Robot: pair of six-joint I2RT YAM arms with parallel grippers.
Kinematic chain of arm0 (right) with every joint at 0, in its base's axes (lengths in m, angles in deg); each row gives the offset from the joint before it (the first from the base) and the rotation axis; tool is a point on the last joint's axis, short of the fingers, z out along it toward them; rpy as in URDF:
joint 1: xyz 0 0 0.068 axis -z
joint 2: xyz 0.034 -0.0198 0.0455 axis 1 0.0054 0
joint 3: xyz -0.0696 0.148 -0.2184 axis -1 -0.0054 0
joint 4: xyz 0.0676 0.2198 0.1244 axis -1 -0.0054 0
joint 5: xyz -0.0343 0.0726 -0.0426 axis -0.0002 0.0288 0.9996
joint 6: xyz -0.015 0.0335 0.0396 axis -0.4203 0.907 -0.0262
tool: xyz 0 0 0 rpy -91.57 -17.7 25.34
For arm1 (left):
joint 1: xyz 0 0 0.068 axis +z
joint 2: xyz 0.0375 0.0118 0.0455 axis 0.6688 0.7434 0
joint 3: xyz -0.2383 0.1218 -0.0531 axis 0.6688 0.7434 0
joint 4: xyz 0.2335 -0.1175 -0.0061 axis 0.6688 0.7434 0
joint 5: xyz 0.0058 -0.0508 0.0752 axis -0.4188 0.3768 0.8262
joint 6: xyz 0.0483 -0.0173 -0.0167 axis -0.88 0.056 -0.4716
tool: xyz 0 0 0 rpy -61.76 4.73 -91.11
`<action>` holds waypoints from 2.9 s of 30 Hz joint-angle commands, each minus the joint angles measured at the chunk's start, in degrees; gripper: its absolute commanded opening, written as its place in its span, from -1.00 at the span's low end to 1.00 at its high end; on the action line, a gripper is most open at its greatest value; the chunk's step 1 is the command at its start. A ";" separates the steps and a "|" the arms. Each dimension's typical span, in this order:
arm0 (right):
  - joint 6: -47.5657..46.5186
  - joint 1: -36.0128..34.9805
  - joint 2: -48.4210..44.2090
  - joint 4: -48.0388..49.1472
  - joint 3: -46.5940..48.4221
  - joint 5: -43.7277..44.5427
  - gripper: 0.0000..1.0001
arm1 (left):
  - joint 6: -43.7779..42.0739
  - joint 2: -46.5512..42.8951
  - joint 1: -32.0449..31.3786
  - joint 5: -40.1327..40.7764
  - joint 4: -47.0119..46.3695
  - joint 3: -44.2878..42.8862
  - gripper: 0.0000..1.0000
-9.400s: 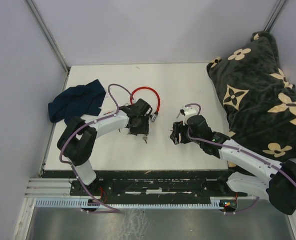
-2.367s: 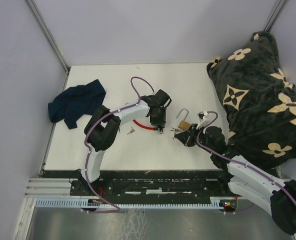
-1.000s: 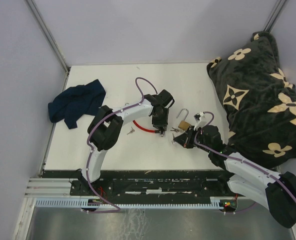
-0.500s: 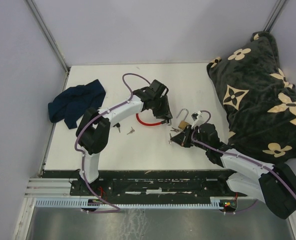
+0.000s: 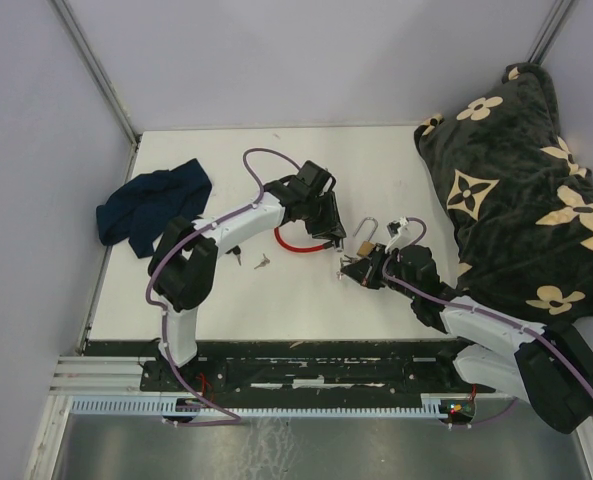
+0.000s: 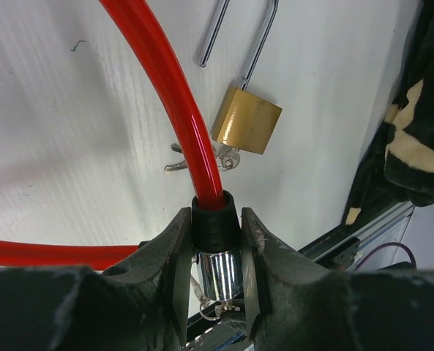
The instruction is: Unlock with the key
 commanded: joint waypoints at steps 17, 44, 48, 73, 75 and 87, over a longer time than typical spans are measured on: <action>2.40 0.16 3.48 6.86 1.40 3.07 -0.96 | 2.02 -6.22 -0.17 -3.19 -5.31 3.15 -0.94; 0.83 0.24 3.01 7.15 2.76 -0.69 -0.96 | 1.76 -6.85 -0.25 -0.32 -5.84 4.89 -0.94; 0.50 0.18 1.97 6.27 2.65 -0.21 -0.96 | 1.75 -6.56 -0.25 -0.70 -5.90 4.86 -0.94; 1.13 0.20 0.81 4.68 2.27 1.84 -0.96 | 1.66 -7.65 -0.26 -0.48 -5.90 4.94 -0.94; 1.72 0.19 1.14 5.55 2.10 1.75 -0.96 | 1.71 -7.65 -0.33 -0.76 -6.09 5.02 -0.94; 6.41 1.18 3.44 12.45 0.72 -0.05 -0.96 | 3.88 -9.90 -0.28 -2.93 -10.45 8.71 -0.94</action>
